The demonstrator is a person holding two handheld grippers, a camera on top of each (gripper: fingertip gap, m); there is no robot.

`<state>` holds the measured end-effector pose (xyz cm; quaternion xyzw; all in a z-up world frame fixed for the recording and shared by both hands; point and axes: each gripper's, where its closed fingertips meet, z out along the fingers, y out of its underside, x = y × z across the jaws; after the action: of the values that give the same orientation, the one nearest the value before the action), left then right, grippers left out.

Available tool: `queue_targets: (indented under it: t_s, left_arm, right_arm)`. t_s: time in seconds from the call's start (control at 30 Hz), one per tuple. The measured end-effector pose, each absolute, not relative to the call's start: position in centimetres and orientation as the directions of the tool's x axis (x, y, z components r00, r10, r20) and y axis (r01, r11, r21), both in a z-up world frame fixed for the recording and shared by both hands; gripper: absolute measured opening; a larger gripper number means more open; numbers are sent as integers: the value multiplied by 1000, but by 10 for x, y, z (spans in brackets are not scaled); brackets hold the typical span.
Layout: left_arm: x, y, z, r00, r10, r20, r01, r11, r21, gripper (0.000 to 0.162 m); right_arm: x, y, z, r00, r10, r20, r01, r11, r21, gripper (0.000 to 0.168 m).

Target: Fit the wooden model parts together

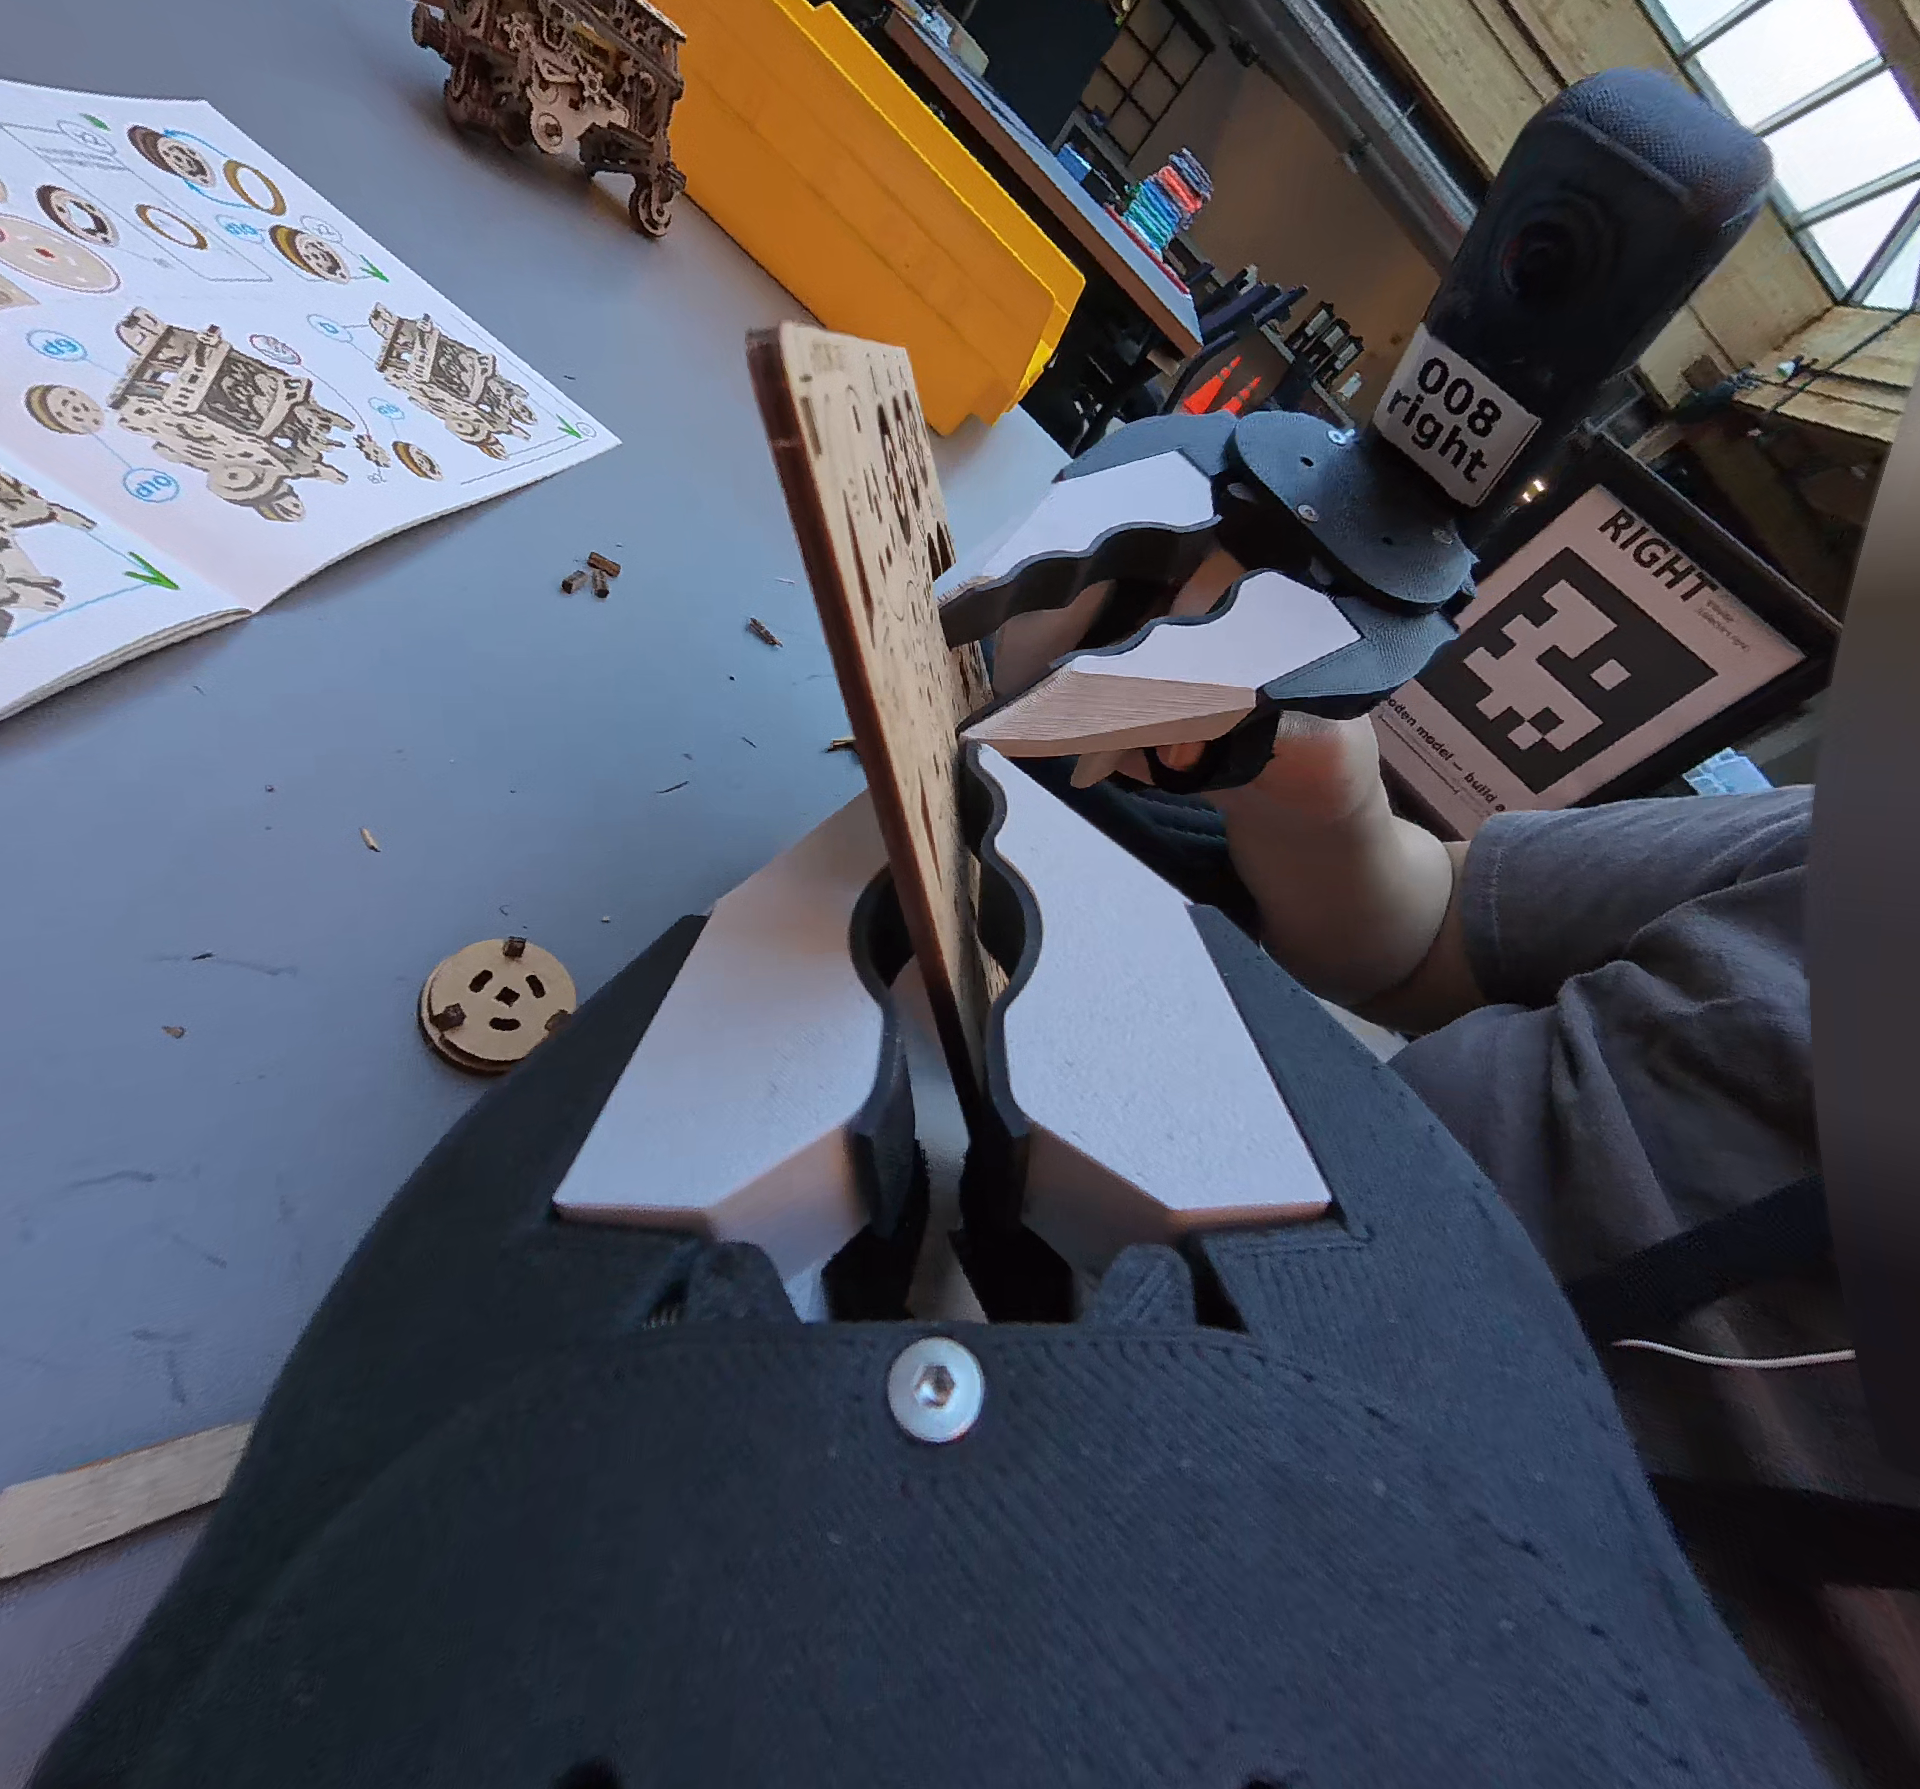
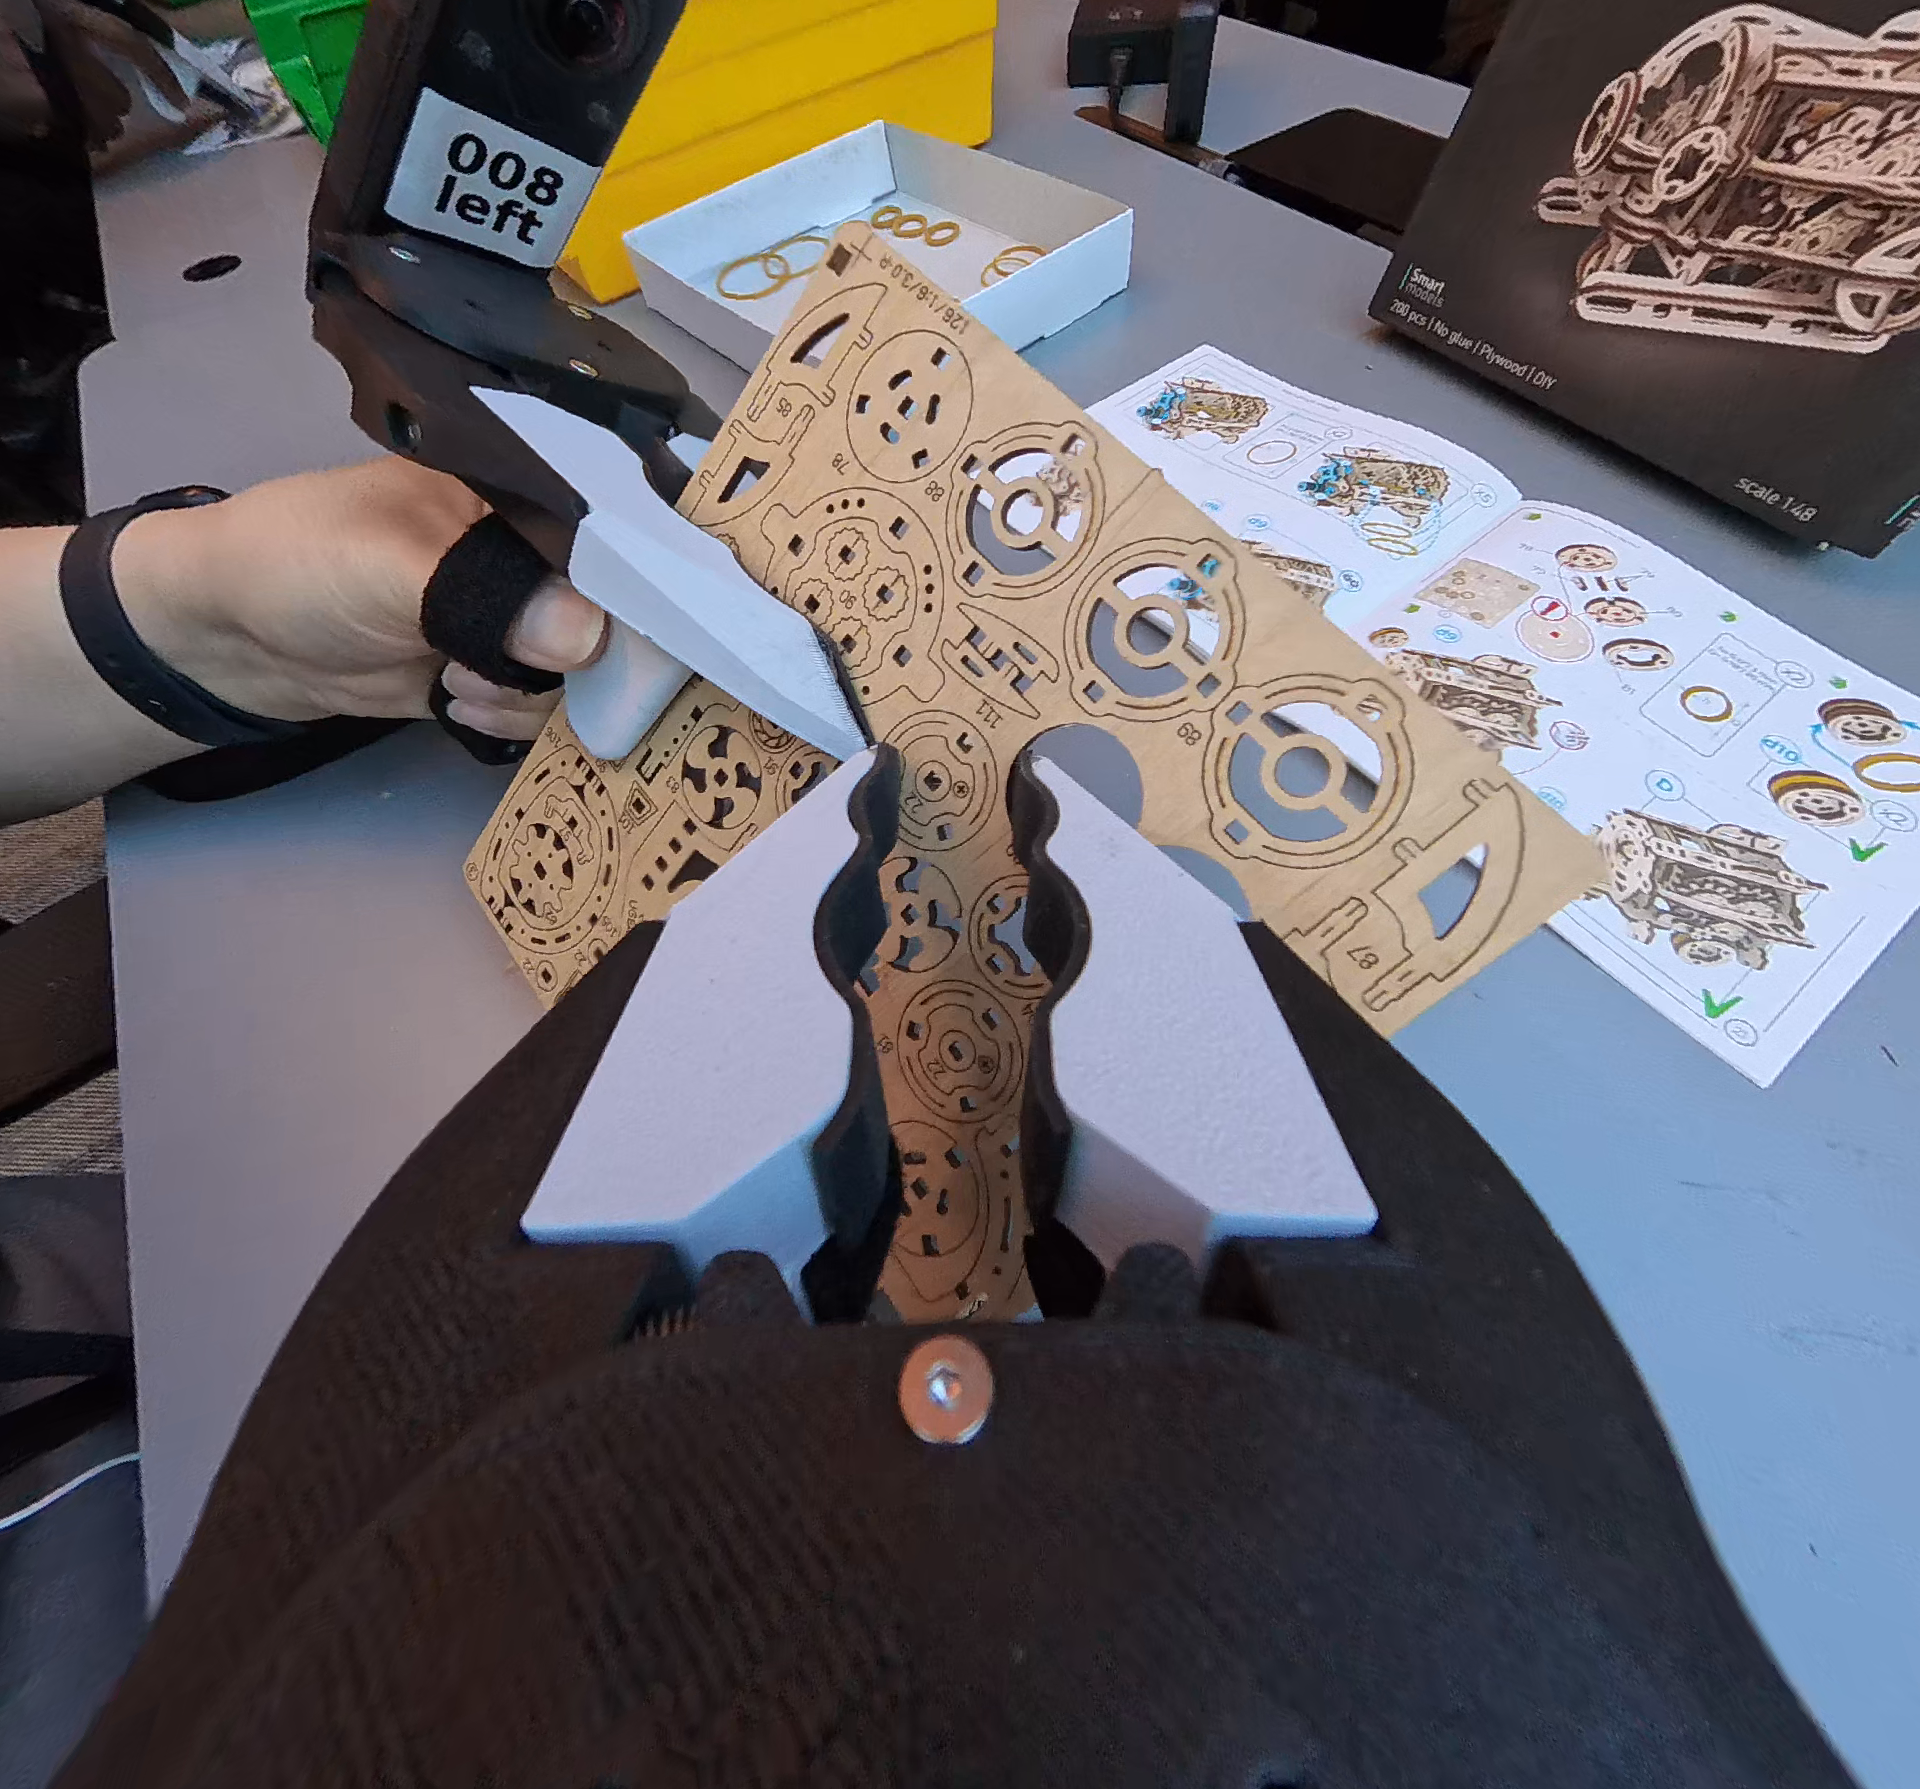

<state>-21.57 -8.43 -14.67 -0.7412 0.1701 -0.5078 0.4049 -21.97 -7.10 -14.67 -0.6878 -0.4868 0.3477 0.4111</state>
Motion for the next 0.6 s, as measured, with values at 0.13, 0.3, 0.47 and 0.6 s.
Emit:
queue_targets:
  t_s: [0.13, 0.3, 0.47, 0.6]
  left_arm:
    - [-162, -132, -119, 124, -788, 603, 62, -600, -798, 2]
    - [-207, -102, -124, 360, -746, 561, 127, -556, -821, 1]
    - [-224, -90, -133, 397, -683, 613, 154, -609, -778, 1]
    - [-230, -85, -138, 379, -638, 670, 201, -651, -732, 4]
  right_arm:
    - [-226, -85, -205, 214, 976, 43, 657, -111, -745, 3]
    - [-223, -66, -145, 302, 950, 82, 464, -71, -883, 3]
    - [-231, -57, -160, 288, 953, 96, 557, -85, -826, 14]
    - [-229, -55, -167, 280, 958, 63, 562, -110, -820, 21]
